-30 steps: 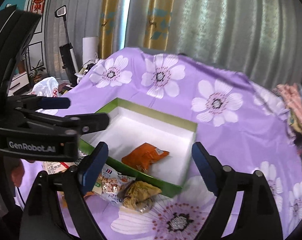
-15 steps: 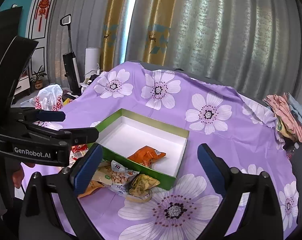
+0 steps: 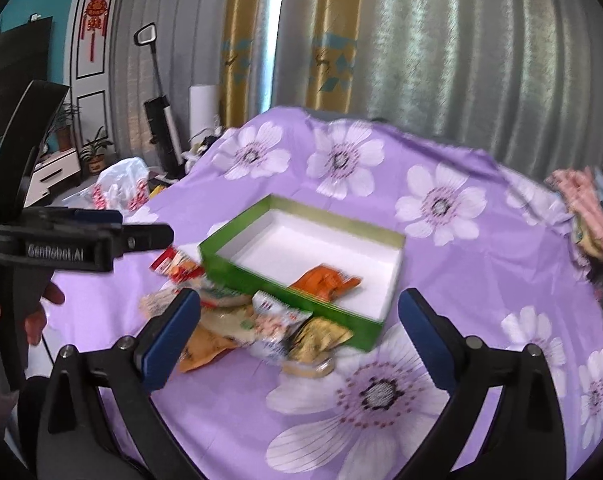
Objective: Organize snacks
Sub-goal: 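Grasp the yellow-brown printed snack bag with the right tool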
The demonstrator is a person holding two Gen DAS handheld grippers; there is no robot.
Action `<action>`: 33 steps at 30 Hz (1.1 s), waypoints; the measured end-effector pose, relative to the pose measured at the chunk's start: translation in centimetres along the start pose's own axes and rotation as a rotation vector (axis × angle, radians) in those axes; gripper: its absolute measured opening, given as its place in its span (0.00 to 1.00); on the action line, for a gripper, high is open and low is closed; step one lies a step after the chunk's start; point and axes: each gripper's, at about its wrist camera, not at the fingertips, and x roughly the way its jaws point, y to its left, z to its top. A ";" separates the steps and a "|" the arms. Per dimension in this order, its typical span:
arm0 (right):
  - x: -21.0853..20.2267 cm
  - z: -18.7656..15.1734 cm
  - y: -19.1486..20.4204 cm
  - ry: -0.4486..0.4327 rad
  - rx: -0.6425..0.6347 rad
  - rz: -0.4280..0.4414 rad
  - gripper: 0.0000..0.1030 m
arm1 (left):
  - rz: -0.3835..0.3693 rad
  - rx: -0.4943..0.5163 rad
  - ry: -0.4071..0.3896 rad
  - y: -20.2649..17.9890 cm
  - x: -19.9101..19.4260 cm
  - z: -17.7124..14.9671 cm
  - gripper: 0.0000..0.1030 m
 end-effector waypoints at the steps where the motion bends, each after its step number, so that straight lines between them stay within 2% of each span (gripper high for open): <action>1: 0.5 -0.5 0.2 0.018 0.008 0.020 0.97 | 0.014 -0.012 0.010 0.7 0.2 -0.4 0.97; 7: 3.5 -3.3 1.5 0.126 0.062 0.144 0.97 | 0.024 -0.057 0.082 3.2 2.4 -2.8 0.97; 12: 6.0 -5.9 2.6 0.206 0.122 0.250 0.97 | 0.005 0.020 0.131 3.1 5.0 -4.9 0.97; 15: 7.1 -7.0 3.7 0.237 0.126 0.279 0.97 | -0.020 0.086 0.166 2.3 6.4 -5.8 0.97; 19: 8.5 -7.7 4.5 0.261 0.133 0.315 0.97 | -0.050 0.146 0.175 1.5 7.5 -6.3 0.97; 26: 11.1 -8.5 5.4 0.293 0.149 0.360 0.93 | -0.078 0.102 0.197 2.4 9.4 -6.4 0.97; 31: 12.8 -8.6 5.9 0.305 0.157 0.388 0.83 | -0.102 0.116 0.201 2.1 9.9 -6.3 0.96; 33: 13.2 -8.5 6.2 0.301 0.148 0.388 0.81 | -0.109 0.119 0.207 2.1 10.3 -6.2 0.91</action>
